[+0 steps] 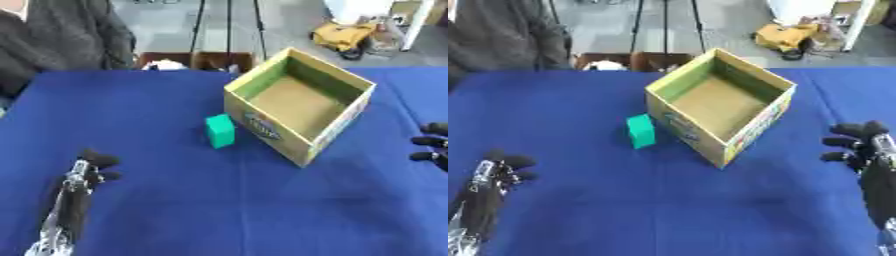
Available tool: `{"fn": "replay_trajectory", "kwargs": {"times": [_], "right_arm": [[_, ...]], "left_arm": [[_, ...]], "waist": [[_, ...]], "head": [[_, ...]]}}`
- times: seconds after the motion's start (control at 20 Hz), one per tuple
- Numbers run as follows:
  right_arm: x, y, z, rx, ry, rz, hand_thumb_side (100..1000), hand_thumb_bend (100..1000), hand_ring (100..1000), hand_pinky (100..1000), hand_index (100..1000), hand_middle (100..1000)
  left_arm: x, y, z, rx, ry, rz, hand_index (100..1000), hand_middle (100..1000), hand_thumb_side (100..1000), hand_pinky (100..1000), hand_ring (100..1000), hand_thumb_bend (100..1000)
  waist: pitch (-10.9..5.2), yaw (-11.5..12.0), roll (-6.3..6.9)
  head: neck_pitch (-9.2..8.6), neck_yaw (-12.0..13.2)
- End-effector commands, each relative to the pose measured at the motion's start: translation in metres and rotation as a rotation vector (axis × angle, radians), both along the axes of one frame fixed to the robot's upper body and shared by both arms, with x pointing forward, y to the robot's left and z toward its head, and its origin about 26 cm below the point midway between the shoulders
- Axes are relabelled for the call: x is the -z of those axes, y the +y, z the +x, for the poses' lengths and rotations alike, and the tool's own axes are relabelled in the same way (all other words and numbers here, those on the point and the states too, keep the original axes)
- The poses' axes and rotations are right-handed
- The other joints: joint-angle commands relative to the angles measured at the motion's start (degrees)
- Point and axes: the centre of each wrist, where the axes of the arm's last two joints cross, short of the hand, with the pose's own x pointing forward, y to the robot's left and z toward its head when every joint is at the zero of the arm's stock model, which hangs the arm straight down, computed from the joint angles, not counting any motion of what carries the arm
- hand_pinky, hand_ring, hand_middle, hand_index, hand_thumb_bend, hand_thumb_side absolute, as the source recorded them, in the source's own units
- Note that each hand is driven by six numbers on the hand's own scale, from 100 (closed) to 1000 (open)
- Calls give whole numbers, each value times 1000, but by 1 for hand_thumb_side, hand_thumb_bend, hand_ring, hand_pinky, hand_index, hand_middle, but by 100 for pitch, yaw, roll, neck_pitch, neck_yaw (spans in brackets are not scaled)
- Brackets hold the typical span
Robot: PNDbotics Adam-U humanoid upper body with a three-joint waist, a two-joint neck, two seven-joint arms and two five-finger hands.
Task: Pick up objects on the table and place them in the box.
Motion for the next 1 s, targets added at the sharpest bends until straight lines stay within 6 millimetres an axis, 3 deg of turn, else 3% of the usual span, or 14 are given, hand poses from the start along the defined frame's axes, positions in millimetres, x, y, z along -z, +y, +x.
{"fn": "replay_trajectory", "kwargs": {"times": [0.05, 0.45, 0.55, 0.7, 0.85, 1.0], "right_arm": [[-11, -1, -1, -7, -37, -17, 860, 100, 700, 571, 726, 695], [-11, 0, -1, -7, -37, -17, 861, 100, 699, 570, 726, 695], [-11, -1, -1, -7, -37, -17, 860, 100, 699, 570, 726, 695], [-11, -1, -1, -7, -35, -18, 861, 100, 700, 571, 726, 696], [-10, -1, -1, -7, -33, -18, 861, 100, 699, 570, 726, 696], [-10, -1, -1, -8, -29, -20, 861, 100, 700, 571, 726, 696]], "left_arm": [[-9, 4, 1, 5, -28, 22, 628, 613, 1000, 687, 781, 345], [-10, 4, 1, 6, -30, 23, 628, 613, 1000, 687, 783, 361], [-11, 5, 1, 13, -34, 33, 632, 619, 905, 689, 789, 479], [-20, 10, 4, 33, -61, 87, 647, 634, 808, 697, 800, 579], [-31, 16, 7, 52, -87, 161, 662, 647, 745, 703, 808, 620], [-49, 24, 13, 64, -121, 293, 752, 701, 615, 717, 842, 657]], "waist": [[-95, -2, -9], [-97, -6, 1], [-98, -10, 4], [-107, -18, 11], [-116, -28, 20], [-133, -43, 30]], "head": [[0, -10], [1, -21], [4, -23], [11, -18], [14, -19], [34, -13]]}}
